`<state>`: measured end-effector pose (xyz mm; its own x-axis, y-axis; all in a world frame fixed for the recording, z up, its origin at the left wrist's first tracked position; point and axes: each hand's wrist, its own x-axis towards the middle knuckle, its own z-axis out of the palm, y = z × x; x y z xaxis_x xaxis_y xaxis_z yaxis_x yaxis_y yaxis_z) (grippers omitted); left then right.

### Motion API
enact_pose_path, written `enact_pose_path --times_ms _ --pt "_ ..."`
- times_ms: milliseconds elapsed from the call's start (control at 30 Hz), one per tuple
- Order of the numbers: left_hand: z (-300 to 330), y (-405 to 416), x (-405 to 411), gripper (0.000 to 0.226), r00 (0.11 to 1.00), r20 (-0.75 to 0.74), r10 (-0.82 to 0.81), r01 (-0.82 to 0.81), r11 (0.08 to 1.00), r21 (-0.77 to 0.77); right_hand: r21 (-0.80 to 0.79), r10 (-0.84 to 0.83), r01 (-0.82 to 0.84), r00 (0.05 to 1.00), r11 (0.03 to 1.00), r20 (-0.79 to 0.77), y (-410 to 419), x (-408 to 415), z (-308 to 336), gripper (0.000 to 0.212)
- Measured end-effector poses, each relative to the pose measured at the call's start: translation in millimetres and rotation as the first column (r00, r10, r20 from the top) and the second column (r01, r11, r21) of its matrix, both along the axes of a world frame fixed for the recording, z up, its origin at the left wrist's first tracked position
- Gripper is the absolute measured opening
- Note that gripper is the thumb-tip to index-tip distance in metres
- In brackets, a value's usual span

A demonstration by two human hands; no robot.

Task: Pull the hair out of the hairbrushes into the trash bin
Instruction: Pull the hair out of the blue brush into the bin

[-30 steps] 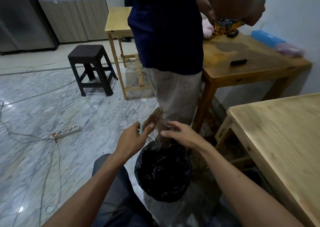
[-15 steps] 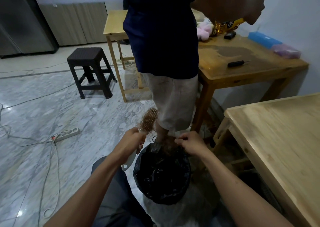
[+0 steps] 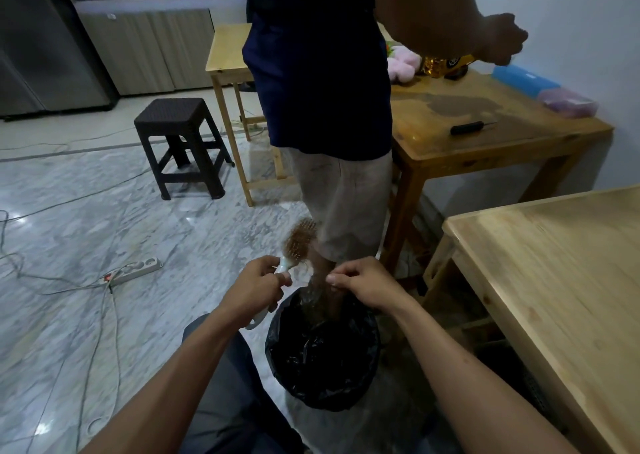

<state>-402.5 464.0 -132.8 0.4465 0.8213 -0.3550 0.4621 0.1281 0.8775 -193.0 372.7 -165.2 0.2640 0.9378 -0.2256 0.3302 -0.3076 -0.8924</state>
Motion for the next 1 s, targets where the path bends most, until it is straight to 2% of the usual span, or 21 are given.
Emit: enact_pose_path --times_ms 100,200,300,333,400,467,533,600,700,767,867,933,1000 --pt "-1 1 -5 0.055 0.99 0.05 0.134 -0.131 0.99 -0.054 -0.007 0.037 -0.037 0.999 0.999 0.02 -4 2 -2 0.019" --pt "-6 3 -8 0.046 0.968 0.091 0.232 -0.227 0.972 -0.067 -0.059 0.09 -0.085 0.99 0.995 0.107 -7 1 -3 0.015" --pt "-6 3 -9 0.008 0.974 0.11 0.199 -0.197 0.98 -0.03 -0.127 0.125 -0.104 0.978 0.986 0.169 -7 5 -8 0.016" --pt "-5 2 -9 0.004 0.982 0.101 0.159 -0.161 0.987 0.007 -0.162 0.154 -0.122 0.968 0.979 0.201 -7 6 -6 0.017" --pt "-4 -3 -8 0.014 0.997 0.03 0.065 -0.068 0.992 0.106 -0.199 0.2 -0.157 0.955 0.967 0.217 -4 6 0 0.037" --pt "-2 -8 -5 0.019 1.0 -0.012 0.004 -0.001 0.983 0.185 -0.169 0.157 -0.139 0.983 0.976 0.095 -1 0 11 0.067" --pt "-4 -10 -3 0.024 0.998 -0.043 -0.037 0.045 0.974 0.221 -0.088 0.086 -0.088 0.996 0.992 -0.023 5 -8 19 0.08" --pt "-5 -10 -1 0.031 0.996 -0.066 -0.061 0.075 0.967 0.243 -0.022 0.042 -0.043 0.998 0.999 -0.037 7 -16 27 0.069" --pt "-3 -11 0 0.023 0.998 -0.03 -0.056 0.061 0.976 0.21 0.049 0.005 0.001 0.994 0.999 -0.112 10 -22 25 0.022" --pt "-2 -7 -2 0.027 0.999 0.029 0.041 -0.045 0.991 0.125 0.068 -0.007 0.01 0.999 0.998 -0.052 10 -20 21 0.018" --pt "-5 7 -13 0.036 0.962 0.089 0.259 -0.262 0.965 0.025 0.047 0.002 -0.003 1.0 0.999 0.019 4 -11 14 0.019" --pt "-8 13 -20 0.008 0.957 0.089 0.277 -0.281 0.959 0.039 0.026 -0.015 0.015 1.0 1.0 -0.001 -1 -3 10 0.021" --pt "-9 13 -21 0.011 0.963 0.089 0.253 -0.257 0.966 0.039 0.011 -0.006 0.006 1.0 1.0 0.015 -2 1 6 0.02"
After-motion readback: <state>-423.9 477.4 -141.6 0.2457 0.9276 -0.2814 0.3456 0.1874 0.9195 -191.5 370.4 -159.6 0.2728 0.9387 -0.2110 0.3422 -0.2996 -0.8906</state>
